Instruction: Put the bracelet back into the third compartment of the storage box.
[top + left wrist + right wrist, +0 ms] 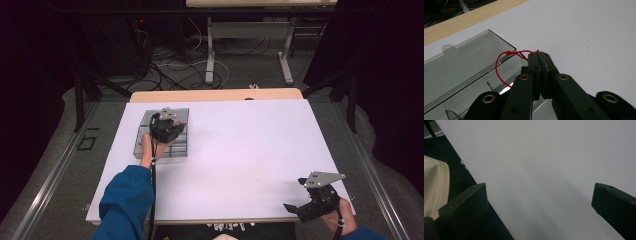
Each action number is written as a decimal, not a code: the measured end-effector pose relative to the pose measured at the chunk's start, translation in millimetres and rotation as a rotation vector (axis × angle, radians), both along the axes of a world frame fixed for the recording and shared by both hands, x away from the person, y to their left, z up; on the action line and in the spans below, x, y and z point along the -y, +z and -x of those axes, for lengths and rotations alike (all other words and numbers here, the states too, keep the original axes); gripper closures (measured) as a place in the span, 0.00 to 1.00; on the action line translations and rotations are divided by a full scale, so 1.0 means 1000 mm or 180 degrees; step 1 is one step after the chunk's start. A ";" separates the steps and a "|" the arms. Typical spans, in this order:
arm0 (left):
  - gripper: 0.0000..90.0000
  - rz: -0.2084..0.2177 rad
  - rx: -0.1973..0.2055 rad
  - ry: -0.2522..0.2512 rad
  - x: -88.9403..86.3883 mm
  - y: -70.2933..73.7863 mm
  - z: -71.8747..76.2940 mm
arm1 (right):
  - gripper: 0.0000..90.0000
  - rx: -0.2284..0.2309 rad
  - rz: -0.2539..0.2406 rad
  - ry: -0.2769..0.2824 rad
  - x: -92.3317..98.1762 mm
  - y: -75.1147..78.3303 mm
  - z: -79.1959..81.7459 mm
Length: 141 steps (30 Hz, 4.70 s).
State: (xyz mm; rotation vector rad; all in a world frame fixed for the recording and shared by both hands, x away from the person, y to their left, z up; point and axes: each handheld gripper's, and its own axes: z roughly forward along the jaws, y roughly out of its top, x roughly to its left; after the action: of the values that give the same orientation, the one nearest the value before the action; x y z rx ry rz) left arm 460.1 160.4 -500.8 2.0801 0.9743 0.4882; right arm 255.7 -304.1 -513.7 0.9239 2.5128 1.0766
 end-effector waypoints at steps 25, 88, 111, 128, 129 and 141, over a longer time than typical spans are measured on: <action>0.99 -0.0112 -0.0153 0.0042 0.002 -0.011 -0.008 | 0.00 0.0008 0.0030 0.0026 0.000 0.000 0.000; 0.58 -0.0325 -0.0254 0.0184 0.005 -0.018 -0.010 | 0.00 0.0021 0.0016 0.0014 -0.001 0.000 0.000; 0.04 -0.0265 -0.0204 0.0075 0.004 0.005 0.044 | 0.00 0.0035 -0.0011 -0.0022 -0.001 0.000 0.002; 0.00 -0.0247 -0.0192 -0.0149 0.004 0.013 0.101 | 0.00 0.0020 0.0014 -0.0013 -0.001 0.001 0.002; 0.00 -0.0261 -0.0196 -0.0163 0.004 0.013 0.105 | 0.00 0.0004 0.0013 -0.0029 -0.001 0.001 0.002; 0.00 -0.0247 -0.0261 -0.0269 -0.003 0.009 0.143 | 0.00 0.0047 0.0005 -0.0022 -0.001 0.000 0.002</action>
State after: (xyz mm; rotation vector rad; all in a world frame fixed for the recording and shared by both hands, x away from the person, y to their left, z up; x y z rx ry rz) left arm 316.8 163.0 -492.0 2.2162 0.9229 0.4058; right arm 254.1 -302.9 -513.4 0.9203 2.4965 1.0751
